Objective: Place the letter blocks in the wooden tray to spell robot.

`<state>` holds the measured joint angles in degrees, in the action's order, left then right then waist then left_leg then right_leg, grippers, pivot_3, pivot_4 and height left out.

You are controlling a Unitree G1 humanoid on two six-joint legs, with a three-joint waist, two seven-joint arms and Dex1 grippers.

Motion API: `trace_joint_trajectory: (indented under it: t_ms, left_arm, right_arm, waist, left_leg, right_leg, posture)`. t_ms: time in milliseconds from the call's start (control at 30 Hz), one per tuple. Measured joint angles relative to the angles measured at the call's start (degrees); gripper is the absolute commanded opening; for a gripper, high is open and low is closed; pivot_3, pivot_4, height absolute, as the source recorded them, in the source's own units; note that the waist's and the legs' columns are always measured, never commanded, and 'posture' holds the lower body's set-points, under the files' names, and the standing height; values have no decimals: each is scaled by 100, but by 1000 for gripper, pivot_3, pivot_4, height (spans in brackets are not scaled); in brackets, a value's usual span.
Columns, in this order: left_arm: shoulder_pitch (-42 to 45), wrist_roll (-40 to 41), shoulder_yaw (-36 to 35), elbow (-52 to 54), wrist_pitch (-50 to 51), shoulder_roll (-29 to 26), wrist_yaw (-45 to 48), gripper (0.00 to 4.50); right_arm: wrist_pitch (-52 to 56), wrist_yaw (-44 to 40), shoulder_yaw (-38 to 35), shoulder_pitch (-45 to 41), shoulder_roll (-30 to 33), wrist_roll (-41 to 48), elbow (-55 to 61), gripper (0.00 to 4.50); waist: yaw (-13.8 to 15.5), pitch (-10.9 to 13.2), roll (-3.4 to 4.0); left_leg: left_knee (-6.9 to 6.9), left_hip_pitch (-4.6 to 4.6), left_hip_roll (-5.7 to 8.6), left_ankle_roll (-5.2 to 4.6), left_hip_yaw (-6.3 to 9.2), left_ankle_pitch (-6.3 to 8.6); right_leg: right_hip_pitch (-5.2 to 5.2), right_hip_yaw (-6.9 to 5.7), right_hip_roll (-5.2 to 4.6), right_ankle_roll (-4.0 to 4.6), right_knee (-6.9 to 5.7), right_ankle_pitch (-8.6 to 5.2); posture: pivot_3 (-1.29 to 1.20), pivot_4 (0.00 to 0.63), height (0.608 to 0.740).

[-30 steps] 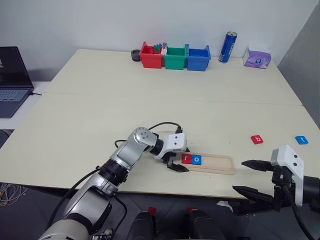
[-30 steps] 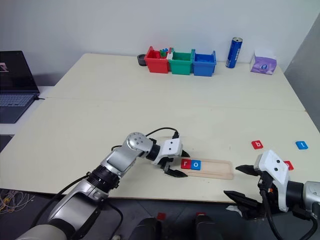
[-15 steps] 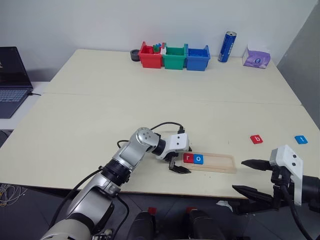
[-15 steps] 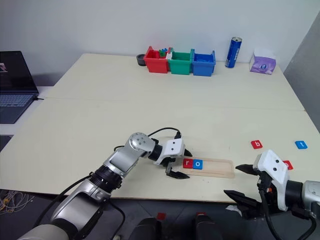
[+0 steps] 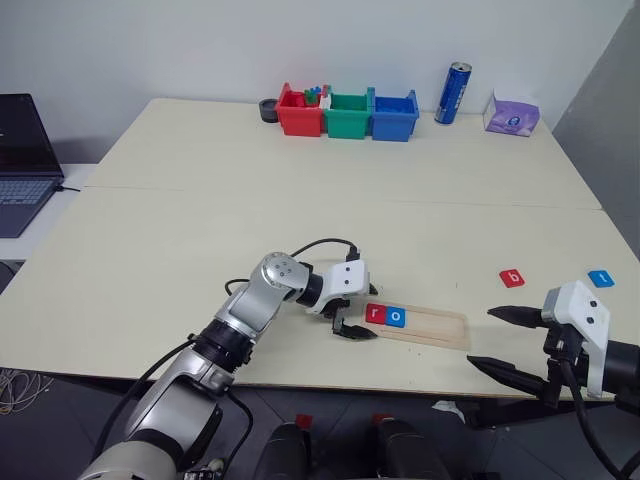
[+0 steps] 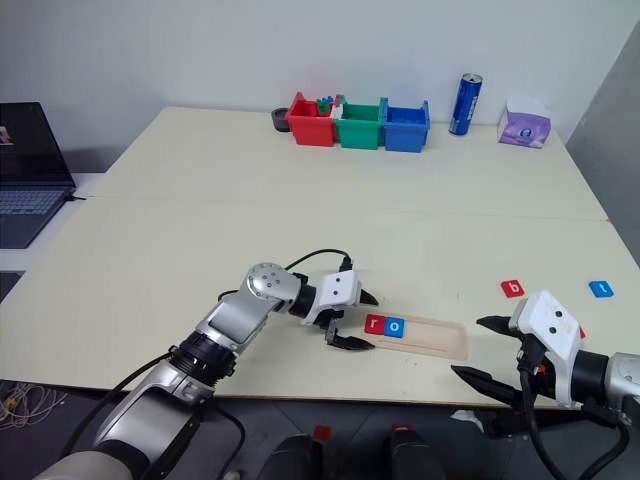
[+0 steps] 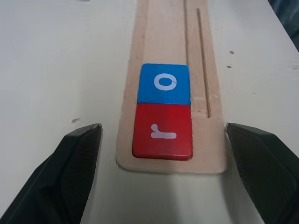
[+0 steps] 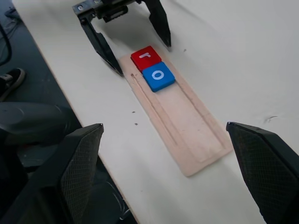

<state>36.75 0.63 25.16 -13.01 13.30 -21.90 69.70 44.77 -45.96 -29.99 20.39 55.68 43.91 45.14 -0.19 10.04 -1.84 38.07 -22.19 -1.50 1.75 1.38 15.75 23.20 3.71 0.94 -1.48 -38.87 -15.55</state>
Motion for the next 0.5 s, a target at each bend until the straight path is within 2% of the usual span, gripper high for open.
trace_joint_trajectory:
  t_ms: [133,233,333,500]
  left_arm:
    - [-176,114,-124,318,147,-172,-55,4476]
    - [-283,250,-364,492,181,-320,-146,4476]
    - [-319,408,-674,666,249,-415,-224,4476]
    - [-641,1135,-1091,1520,759,-503,-234,4476]
  right_arm:
    - [45,303,-1,-276,-117,-73,-95,4500]
    - [212,987,121,-729,-437,-280,-390,4500]
    - [309,1437,474,-987,-587,-582,-697,4500]
    - [116,2359,1324,-2008,-1260,-1560,-1960,4500]
  waist:
    - [-4,0,-1]
    - [-32,1,-1]
    - [-33,0,0]
    - [-124,2,1]
  left_leg:
    - [0,4,0,0,-2,0]
    - [0,6,-2,1,1,-1]
    - [-1,6,-2,1,-1,-1]
    - [-2,5,-6,1,-5,-1]
  right_leg:
    - [0,1,0,0,-4,0]
    - [0,8,-1,1,-8,0]
    - [0,10,-1,1,-8,0]
    - [3,20,-6,2,-8,0]
  posture:
    - [0,150,740]
    - [0,150,740]
    - [0,150,740]
    - [0,150,740]
